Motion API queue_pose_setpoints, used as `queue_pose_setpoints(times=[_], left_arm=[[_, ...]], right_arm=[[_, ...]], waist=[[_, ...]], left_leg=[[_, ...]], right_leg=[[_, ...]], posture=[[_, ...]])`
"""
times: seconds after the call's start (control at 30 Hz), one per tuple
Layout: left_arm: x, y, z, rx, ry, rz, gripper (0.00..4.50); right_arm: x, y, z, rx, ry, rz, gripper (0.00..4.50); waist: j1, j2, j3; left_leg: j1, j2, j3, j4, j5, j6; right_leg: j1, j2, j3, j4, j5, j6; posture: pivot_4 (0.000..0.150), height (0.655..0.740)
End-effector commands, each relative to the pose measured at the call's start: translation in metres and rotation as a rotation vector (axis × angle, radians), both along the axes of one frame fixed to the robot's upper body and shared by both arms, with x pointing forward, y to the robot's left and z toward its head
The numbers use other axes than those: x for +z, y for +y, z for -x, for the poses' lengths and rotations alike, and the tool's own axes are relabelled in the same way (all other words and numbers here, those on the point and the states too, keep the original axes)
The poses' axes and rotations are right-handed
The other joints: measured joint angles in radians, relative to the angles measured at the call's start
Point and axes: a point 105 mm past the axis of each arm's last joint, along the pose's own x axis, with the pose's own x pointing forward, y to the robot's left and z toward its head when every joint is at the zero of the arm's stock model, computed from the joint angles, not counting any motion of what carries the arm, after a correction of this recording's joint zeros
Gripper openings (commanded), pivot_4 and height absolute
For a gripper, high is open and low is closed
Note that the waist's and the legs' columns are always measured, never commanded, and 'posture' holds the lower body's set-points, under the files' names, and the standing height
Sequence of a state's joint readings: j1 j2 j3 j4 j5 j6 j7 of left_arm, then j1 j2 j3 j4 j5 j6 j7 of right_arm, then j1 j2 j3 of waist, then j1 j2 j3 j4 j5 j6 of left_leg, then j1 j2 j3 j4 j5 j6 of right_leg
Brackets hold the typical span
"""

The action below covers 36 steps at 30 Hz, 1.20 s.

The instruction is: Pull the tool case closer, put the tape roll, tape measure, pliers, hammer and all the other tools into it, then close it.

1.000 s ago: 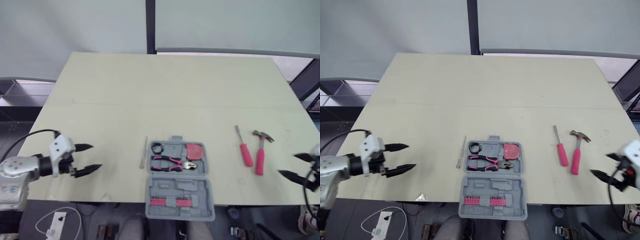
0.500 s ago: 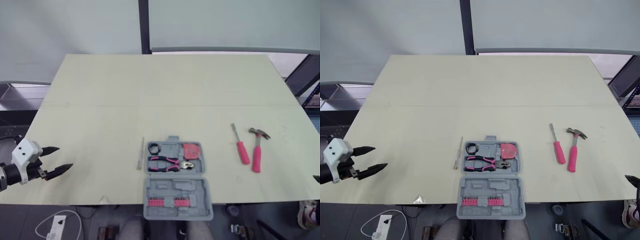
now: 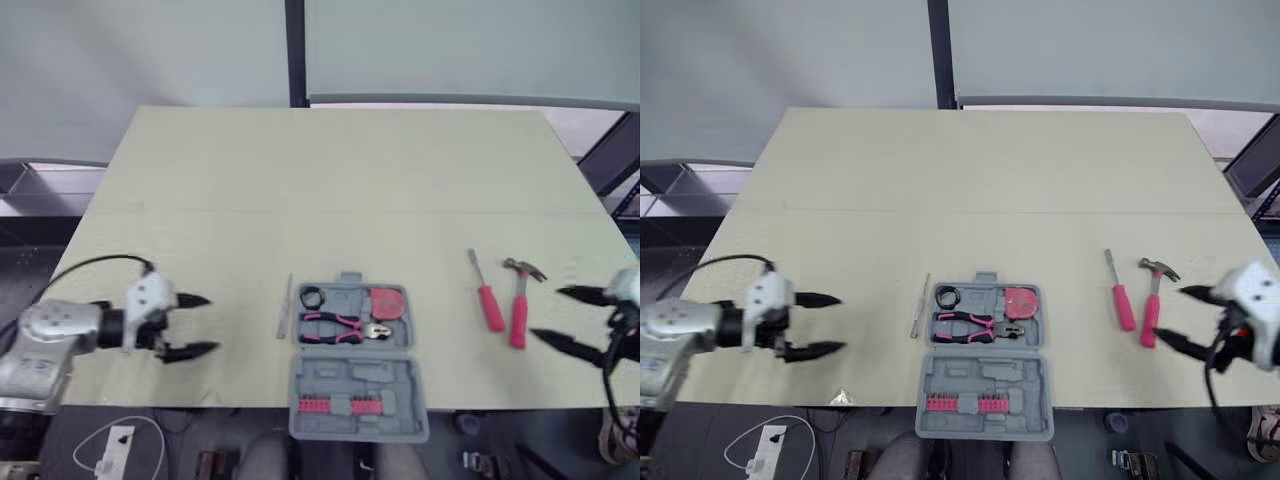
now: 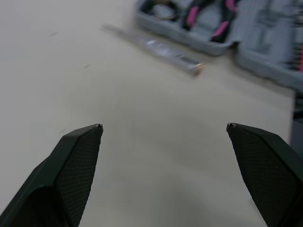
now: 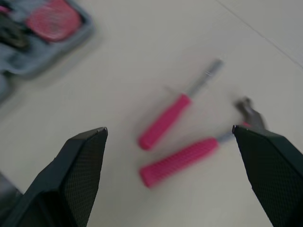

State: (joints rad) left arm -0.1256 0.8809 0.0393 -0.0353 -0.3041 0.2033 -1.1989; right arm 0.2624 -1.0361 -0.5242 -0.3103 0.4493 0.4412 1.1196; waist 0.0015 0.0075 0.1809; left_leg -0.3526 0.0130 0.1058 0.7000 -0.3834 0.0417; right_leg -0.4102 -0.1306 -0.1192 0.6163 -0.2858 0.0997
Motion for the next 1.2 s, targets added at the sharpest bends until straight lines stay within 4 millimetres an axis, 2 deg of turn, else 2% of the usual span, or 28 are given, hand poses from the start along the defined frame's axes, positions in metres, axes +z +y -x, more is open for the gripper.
queue_pose_setpoints(times=[0.03, 0.13, 0.3, 0.5, 0.57, 0.6, 0.67, 0.7, 0.73, 0.77, 0.8, 0.97, 1.2], left_arm=[[0.006, -0.026, 0.002, -0.144, -0.047, -0.007, 4.00], [0.000, -0.047, 0.000, -0.205, -0.041, -0.012, 2.73], [-0.017, -0.062, 0.001, -0.256, -0.041, -0.061, 2.73], [-0.033, -0.066, -0.002, -0.226, -0.057, -0.090, 2.73], [-0.039, -0.071, 0.006, -0.256, -0.037, -0.071, 2.64], [-0.042, -0.071, 0.010, -0.267, -0.025, -0.074, 2.40], [-0.045, -0.069, 0.005, -0.226, -0.033, -0.083, 1.75], [-0.046, -0.069, 0.000, -0.194, -0.044, -0.087, 1.22], [-0.048, -0.069, -0.003, -0.179, -0.052, -0.090, 0.76], [-0.049, -0.071, -0.004, -0.173, -0.057, -0.093, 0.24], [-0.051, -0.072, -0.004, -0.173, -0.058, -0.096, 0.05], [-0.061, -0.075, -0.003, -0.173, -0.047, -0.113, 0.05], [-0.065, -0.085, -0.005, -0.161, -0.045, -0.111, 0.05]], right_arm=[[-0.011, 0.033, 0.005, 0.154, 0.048, -0.017, 3.96], [-0.028, 0.040, -0.004, 0.193, 0.053, 0.019, 2.76], [-0.053, 0.050, -0.012, 0.252, 0.072, 0.072, 2.76], [-0.066, 0.053, -0.021, 0.251, 0.063, 0.103, 2.76], [-0.070, 0.055, -0.021, 0.256, 0.067, 0.106, 2.20], [-0.071, 0.056, -0.022, 0.261, 0.054, 0.111, 1.86], [-0.073, 0.057, -0.022, 0.261, 0.051, 0.114, 0.85], [-0.075, 0.058, -0.022, 0.265, 0.055, 0.117, 0.28], [-0.076, 0.058, -0.021, 0.268, 0.060, 0.119, 0.00], [-0.077, 0.058, -0.020, 0.271, 0.064, 0.122, 0.00], [-0.079, 0.059, -0.020, 0.273, 0.066, 0.124, 0.00], [-0.087, 0.060, -0.022, 0.269, 0.078, 0.134, 0.00], [-0.096, 0.068, -0.024, 0.273, 0.092, 0.129, 0.00]], waist=[[0.000, -0.001, 0.000], [0.001, -0.001, 0.000], [0.001, -0.001, 0.000], [0.001, -0.001, 0.000], [0.001, -0.001, 0.000], [0.001, -0.001, 0.000], [0.001, -0.001, 0.000], [0.002, -0.001, 0.000], [0.005, -0.001, 0.000], [0.008, -0.001, 0.000], [0.010, -0.001, 0.000], [0.014, -0.001, 0.000], [0.024, -0.001, 0.000]], left_leg=[[0.000, 0.000, 0.000, 0.001, 0.000, 0.000], [0.000, 0.000, 0.001, 0.001, 0.001, 0.001], [0.000, -0.001, 0.002, 0.001, 0.001, 0.002], [0.000, -0.001, 0.003, 0.002, 0.002, 0.002], [0.000, -0.001, 0.002, 0.002, 0.002, 0.002], [0.000, -0.001, 0.002, 0.002, 0.002, 0.002], [0.000, -0.001, 0.002, 0.002, 0.002, 0.002], [0.000, -0.001, 0.002, 0.002, 0.002, 0.002], [0.000, -0.001, 0.002, 0.003, 0.002, 0.002], [0.000, -0.001, 0.001, 0.003, 0.002, 0.003], [0.000, -0.001, 0.001, 0.004, 0.002, 0.003], [0.000, -0.001, 0.001, 0.004, 0.002, 0.003], [0.000, -0.002, 0.001, 0.004, 0.002, 0.003]], right_leg=[[0.000, 0.001, 0.000, 0.000, 0.000, 0.000], [0.000, 0.001, 0.000, 0.000, 0.000, 0.000], [-0.001, 0.006, -0.003, 0.000, 0.000, 0.001], [0.000, 0.006, -0.007, 0.001, 0.000, 0.001], [0.000, 0.006, -0.007, 0.001, 0.000, 0.001], [0.000, 0.006, -0.007, 0.001, 0.000, 0.001], [0.000, 0.005, -0.007, 0.001, 0.000, 0.001], [0.000, 0.005, -0.007, 0.001, 0.000, 0.001], [0.000, 0.005, -0.007, 0.001, 0.000, 0.001], [0.000, 0.005, -0.008, 0.001, 0.000, 0.001], [0.001, 0.002, -0.008, 0.002, 0.000, 0.001], [0.001, 0.002, -0.009, 0.001, 0.000, 0.001], [0.001, 0.001, -0.009, 0.002, 0.000, 0.001]], posture=[[0.150, 0.7400], [0.150, 0.7400], [0.150, 0.7400], [0.150, 0.7400], [0.150, 0.7400], [0.150, 0.7400], [0.150, 0.7400], [0.150, 0.7400], [0.150, 0.7400], [0.150, 0.7400], [0.150, 0.7400], [0.150, 0.7400], [0.150, 0.7400]])
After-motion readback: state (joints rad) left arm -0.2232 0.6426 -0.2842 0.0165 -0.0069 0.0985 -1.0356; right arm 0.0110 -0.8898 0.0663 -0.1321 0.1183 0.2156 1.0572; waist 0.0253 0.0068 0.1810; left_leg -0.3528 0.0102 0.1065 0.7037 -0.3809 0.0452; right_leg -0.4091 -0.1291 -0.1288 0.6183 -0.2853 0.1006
